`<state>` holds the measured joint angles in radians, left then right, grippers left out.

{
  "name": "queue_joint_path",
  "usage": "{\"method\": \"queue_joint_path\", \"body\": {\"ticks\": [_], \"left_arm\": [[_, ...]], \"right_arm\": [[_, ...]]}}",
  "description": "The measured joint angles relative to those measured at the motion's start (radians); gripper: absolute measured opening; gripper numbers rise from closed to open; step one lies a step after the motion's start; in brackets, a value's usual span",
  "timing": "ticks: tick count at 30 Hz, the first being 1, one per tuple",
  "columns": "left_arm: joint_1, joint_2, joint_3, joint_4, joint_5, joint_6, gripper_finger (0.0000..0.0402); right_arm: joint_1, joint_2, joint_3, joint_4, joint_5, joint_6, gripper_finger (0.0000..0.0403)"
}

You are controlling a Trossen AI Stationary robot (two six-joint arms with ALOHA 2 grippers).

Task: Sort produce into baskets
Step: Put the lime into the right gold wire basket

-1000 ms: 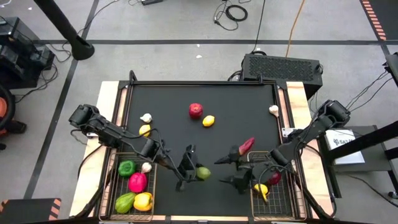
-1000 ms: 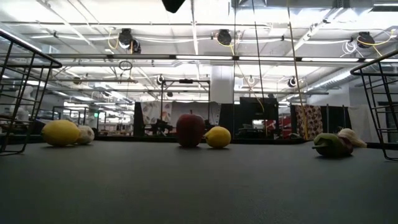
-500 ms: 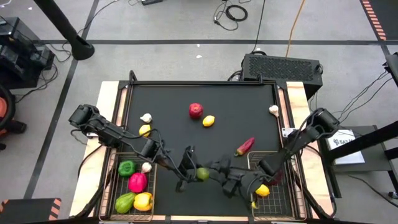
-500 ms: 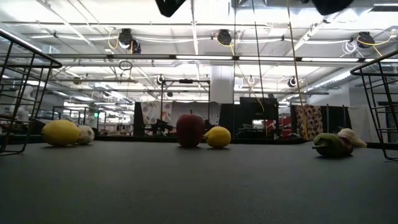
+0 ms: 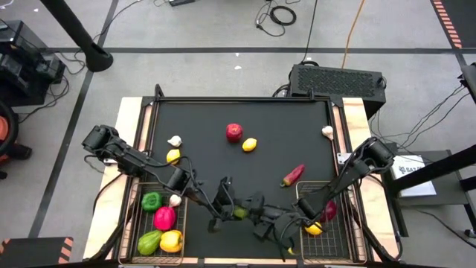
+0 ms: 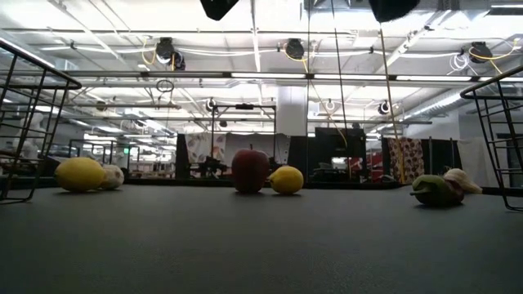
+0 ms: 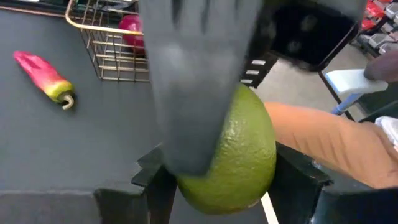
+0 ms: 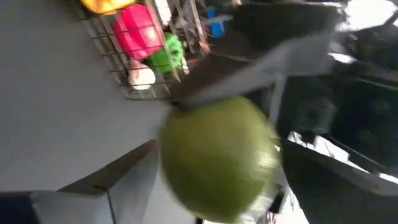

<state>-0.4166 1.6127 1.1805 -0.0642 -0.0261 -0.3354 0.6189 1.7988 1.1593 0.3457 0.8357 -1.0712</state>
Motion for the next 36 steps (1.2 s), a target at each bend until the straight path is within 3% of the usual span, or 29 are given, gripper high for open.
{"method": "queue_joint_path", "body": {"ticks": [4, 15, 23, 28, 36], "left_arm": [[-0.003, 0.000, 0.000, -0.021, 0.000, 0.001, 0.0209], [-0.004, 0.000, 0.000, -0.045, -0.001, 0.010, 0.0209], [-0.004, 0.000, 0.000, -0.051, -0.063, 0.043, 0.0215], [-0.003, 0.000, 0.000, -0.050, -0.046, 0.085, 0.0221], [-0.002, 0.001, -0.001, -0.059, -0.039, 0.115, 0.0213]], "right_arm": [[0.001, -0.003, 0.002, -0.007, 0.051, 0.025, 0.0292], [0.004, -0.002, 0.001, -0.050, 0.050, 0.039, 0.0206], [0.011, -0.002, 0.001, -0.077, 0.064, 0.047, 0.0170], [0.012, -0.002, 0.001, -0.077, 0.064, 0.068, 0.0189], [0.027, -0.002, 0.001, -0.061, 0.046, 0.061, 0.0290]]}}
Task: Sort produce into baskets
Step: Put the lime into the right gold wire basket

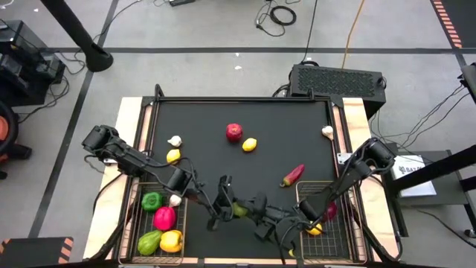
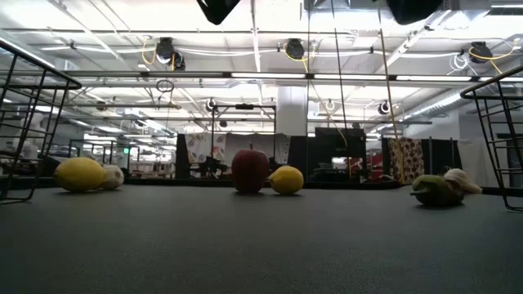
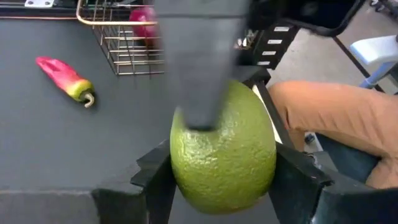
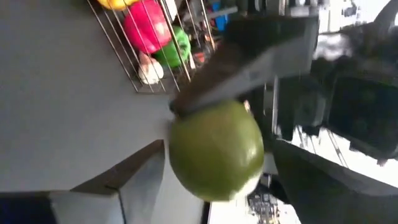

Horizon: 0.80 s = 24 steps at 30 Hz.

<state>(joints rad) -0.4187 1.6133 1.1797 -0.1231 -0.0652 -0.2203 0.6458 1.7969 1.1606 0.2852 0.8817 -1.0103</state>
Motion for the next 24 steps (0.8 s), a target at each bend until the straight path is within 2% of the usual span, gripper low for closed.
{"method": "queue_joint_path", "body": {"ticks": [3, 6, 20, 24], "left_arm": [[0.001, 0.000, 0.000, 0.002, 0.001, 0.000, 0.0213], [0.001, 0.000, 0.000, 0.004, 0.005, 0.000, 0.0212], [0.000, 0.000, 0.000, 0.006, 0.008, -0.009, 0.0217], [-0.001, 0.000, -0.001, 0.020, 0.007, -0.009, 0.0217]], "right_arm": [[0.007, 0.000, 0.000, -0.001, -0.027, -0.004, 0.0300], [0.005, 0.000, 0.000, 0.003, -0.065, -0.003, 0.0292], [-0.005, -0.002, 0.001, 0.017, -0.076, -0.001, 0.0202], [-0.004, -0.002, 0.001, 0.027, -0.075, -0.003, 0.0191]]}}
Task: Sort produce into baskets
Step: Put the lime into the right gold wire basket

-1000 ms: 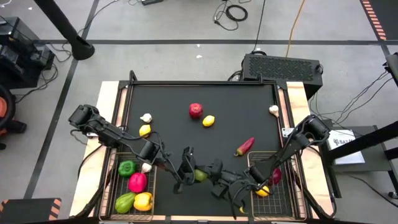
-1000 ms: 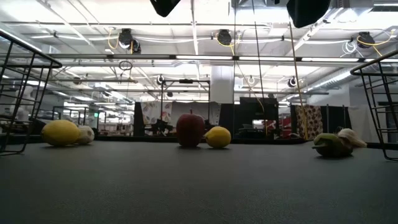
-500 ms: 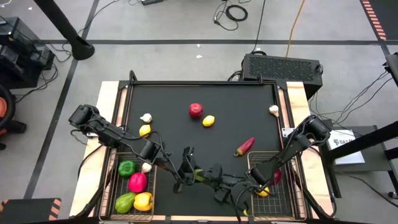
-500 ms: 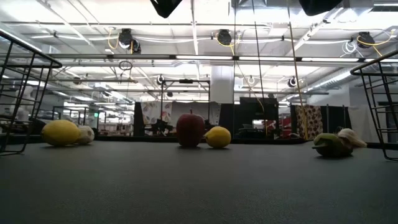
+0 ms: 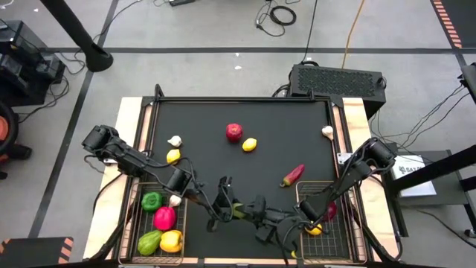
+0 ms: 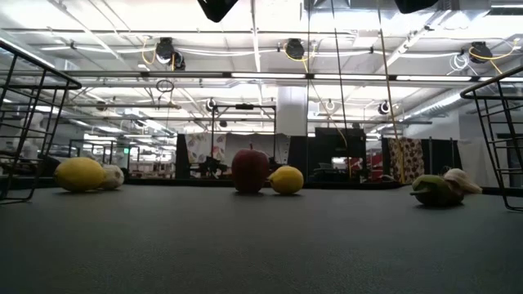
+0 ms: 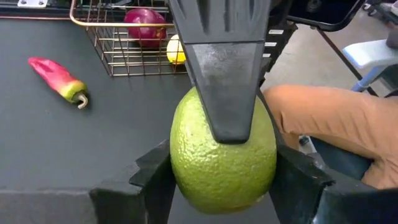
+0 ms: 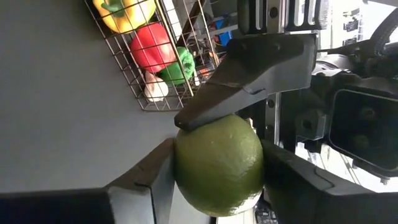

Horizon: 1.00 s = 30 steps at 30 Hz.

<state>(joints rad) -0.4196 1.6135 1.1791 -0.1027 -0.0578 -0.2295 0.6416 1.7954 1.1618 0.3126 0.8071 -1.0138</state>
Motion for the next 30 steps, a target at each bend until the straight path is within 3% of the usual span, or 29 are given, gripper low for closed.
{"method": "queue_joint_path", "body": {"ticks": [4, 13, 20, 26, 30], "left_arm": [[-0.003, 0.000, -0.002, 0.032, -0.004, 0.000, 0.0232], [-0.001, -0.009, 0.001, 0.084, -0.070, 0.012, 0.0315], [-0.002, -0.069, 0.001, 0.044, -0.115, 0.029, 0.0332], [-0.004, -0.134, 0.001, -0.069, -0.285, 0.033, 0.0332], [-0.015, -0.185, 0.001, -0.132, -0.377, 0.028, 0.0332]], "right_arm": [[0.002, 0.000, 0.000, 0.009, 0.001, 0.009, 0.0195], [0.001, 0.000, 0.000, -0.047, -0.002, 0.097, 0.0198], [0.009, 0.000, 0.000, -0.070, 0.007, 0.177, 0.0198], [0.032, 0.000, 0.000, -0.129, 0.012, 0.303, 0.0198], [0.074, -0.002, 0.000, -0.226, 0.128, 0.420, 0.0198]]}}
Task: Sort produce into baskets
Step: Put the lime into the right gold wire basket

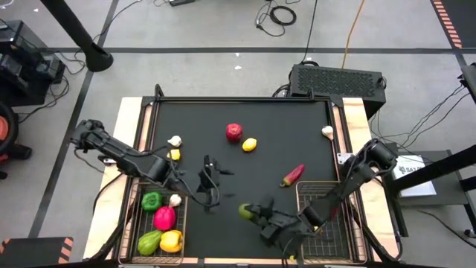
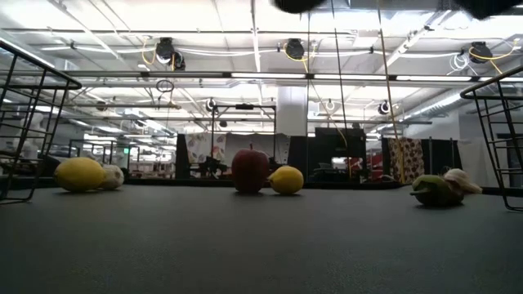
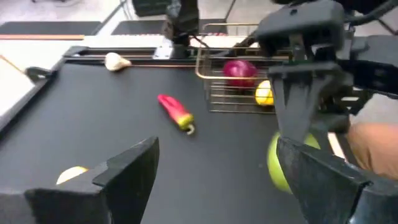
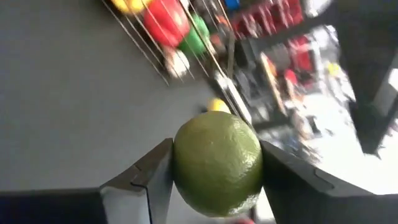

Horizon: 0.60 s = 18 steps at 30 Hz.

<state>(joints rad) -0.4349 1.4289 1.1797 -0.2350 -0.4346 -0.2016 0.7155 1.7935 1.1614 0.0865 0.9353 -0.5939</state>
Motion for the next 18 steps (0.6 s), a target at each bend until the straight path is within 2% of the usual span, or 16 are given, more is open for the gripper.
{"method": "queue_joint_path", "body": {"ticks": [2, 6, 9, 11, 18], "left_arm": [[-0.010, -0.015, 0.000, -0.034, -0.023, -0.001, 0.0332], [-0.035, -0.024, 0.000, -0.095, -0.053, -0.002, 0.0327], [-0.047, -0.023, 0.000, -0.143, -0.077, -0.002, 0.0323], [-0.051, -0.024, 0.000, -0.152, -0.096, -0.012, 0.0321], [-0.055, -0.024, 0.000, -0.157, -0.121, -0.072, 0.0319]], "right_arm": [[0.037, -0.012, -0.001, -0.056, 0.125, 0.021, 0.0198], [0.128, -0.059, -0.001, -0.099, 0.442, 0.067, 0.0198], [0.210, -0.087, -0.001, -0.120, 0.594, 0.184, 0.0199], [0.265, -0.102, -0.001, -0.121, 0.632, 0.269, 0.0199], [0.422, -0.116, -0.001, -0.130, 0.636, 0.486, 0.0199]]}}
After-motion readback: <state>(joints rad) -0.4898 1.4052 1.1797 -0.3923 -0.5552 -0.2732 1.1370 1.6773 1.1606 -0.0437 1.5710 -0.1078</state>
